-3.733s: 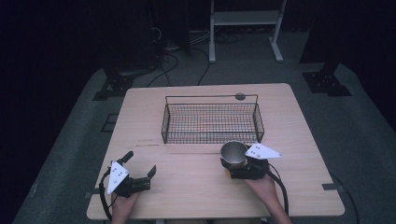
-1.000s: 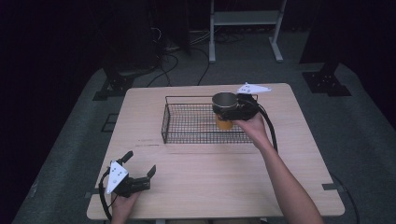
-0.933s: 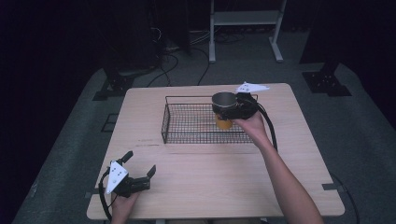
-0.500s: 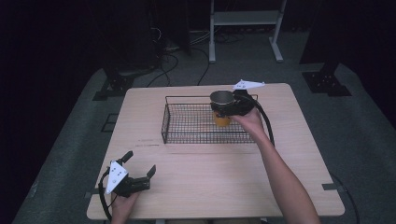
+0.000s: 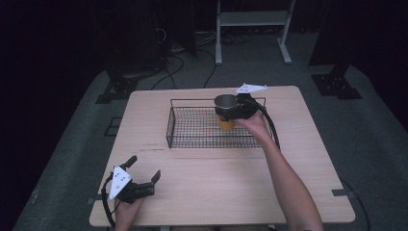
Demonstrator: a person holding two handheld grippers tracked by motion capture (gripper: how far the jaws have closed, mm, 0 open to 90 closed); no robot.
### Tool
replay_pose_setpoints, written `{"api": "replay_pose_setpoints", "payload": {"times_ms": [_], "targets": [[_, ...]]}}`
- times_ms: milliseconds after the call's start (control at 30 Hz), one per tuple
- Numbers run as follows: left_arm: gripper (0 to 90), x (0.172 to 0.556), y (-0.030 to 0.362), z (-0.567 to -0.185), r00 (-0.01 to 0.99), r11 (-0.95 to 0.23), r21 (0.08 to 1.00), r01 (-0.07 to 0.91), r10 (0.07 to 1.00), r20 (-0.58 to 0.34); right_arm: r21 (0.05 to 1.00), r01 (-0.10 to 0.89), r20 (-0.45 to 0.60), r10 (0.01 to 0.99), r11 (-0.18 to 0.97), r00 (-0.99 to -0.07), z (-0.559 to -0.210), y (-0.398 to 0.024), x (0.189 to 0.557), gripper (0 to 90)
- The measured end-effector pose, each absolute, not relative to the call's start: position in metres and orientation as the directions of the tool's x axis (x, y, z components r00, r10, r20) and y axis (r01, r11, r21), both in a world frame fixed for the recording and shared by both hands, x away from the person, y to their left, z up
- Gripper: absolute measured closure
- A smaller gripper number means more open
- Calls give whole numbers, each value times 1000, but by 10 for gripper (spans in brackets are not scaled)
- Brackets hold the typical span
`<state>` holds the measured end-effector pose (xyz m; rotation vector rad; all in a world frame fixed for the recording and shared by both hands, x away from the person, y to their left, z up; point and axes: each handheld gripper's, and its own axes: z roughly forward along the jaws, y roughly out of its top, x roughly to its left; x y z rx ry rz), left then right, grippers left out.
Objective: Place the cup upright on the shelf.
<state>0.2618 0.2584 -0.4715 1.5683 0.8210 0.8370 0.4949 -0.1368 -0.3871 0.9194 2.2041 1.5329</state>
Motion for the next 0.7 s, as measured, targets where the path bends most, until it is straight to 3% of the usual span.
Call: {"api": "replay_pose_setpoints", "payload": {"times_ms": [367, 700], "targets": [[0, 262, 258, -472, 507, -131, 989, 66, 858, 80, 905, 315, 73, 627, 285, -776, -403, -136, 507, 109], [0, 262, 258, -472, 507, -131, 989, 67, 859, 79, 885, 342, 102, 586, 315, -804, -417, -135, 515, 103]]}}
